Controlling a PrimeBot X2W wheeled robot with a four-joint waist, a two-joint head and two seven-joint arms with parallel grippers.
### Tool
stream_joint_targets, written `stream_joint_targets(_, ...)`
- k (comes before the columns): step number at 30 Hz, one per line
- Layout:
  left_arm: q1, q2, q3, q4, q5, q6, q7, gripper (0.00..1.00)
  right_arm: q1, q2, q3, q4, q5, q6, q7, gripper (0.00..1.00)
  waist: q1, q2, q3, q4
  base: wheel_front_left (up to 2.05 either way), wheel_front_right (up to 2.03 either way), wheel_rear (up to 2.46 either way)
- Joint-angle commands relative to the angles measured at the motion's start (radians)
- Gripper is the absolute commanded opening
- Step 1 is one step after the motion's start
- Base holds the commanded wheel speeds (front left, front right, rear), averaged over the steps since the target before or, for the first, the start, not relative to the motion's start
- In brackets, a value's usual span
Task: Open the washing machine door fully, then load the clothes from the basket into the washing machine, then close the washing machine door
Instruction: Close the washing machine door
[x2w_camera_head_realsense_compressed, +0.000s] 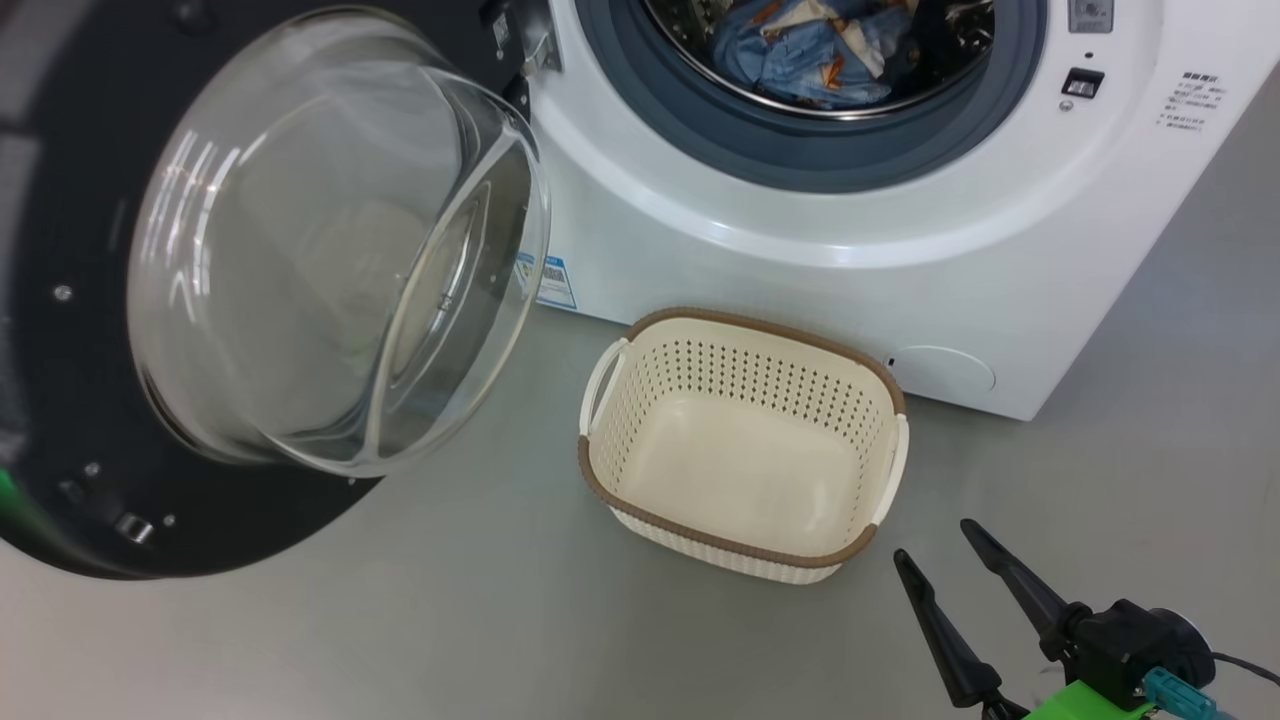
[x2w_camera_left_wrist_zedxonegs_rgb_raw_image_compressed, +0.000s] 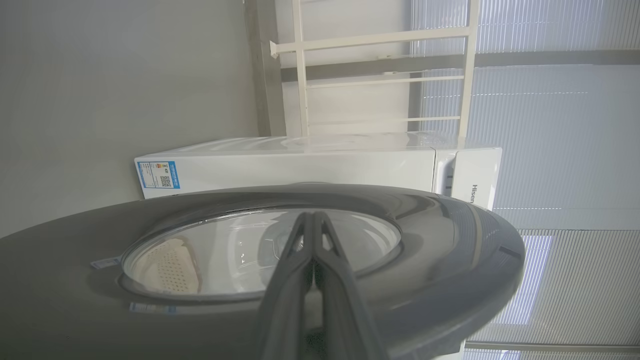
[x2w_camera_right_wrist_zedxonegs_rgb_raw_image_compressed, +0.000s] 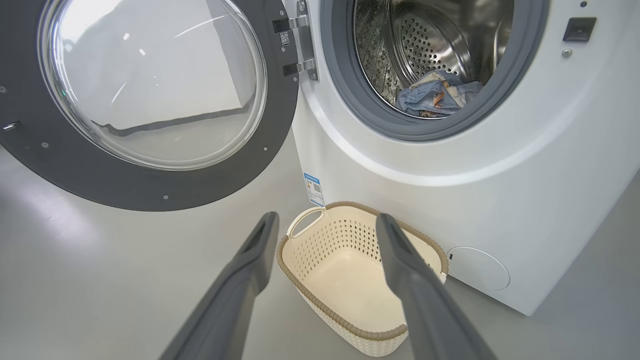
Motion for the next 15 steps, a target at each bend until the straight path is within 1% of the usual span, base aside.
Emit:
stream_joint_targets(1,0.027,0.037,0.008,-0.048,0.002,0.01,0.025,0.0,-0.013,0.005,0.017,-0.019,0.006,0.006,-0.005,1.0,0.0,-0.0001,-0.017,0.0,0.0,0.0,0.0)
stream_joint_targets(8,0.097,-0.005,-0.004,-0.158,0.001,0.055,0.061,0.0,0.004,0.037,0.016,-0.016,0.011,0.006,-0.005,1.0,0.0,-0.0001,-0.061,-0.004,0.0,0.0,0.0)
stream_joint_targets(9,0.097,-0.005,-0.004,-0.158,0.001,0.055,0.061,0.0,0.004,0.037,0.016,-0.016,0.011,0.006,-0.005,1.0,0.0,-0.0001,-0.061,-0.004,0.0,0.0,0.0)
stream_joint_targets(15,0.149,-0.063,-0.018,-0.275,-0.005,0.101,0.081,0.0,0.015,0.053,0.018,-0.015,0.015,0.006,-0.005,1.0,0.0,-0.0001,-0.084,-0.014,0.0,0.0,0.0)
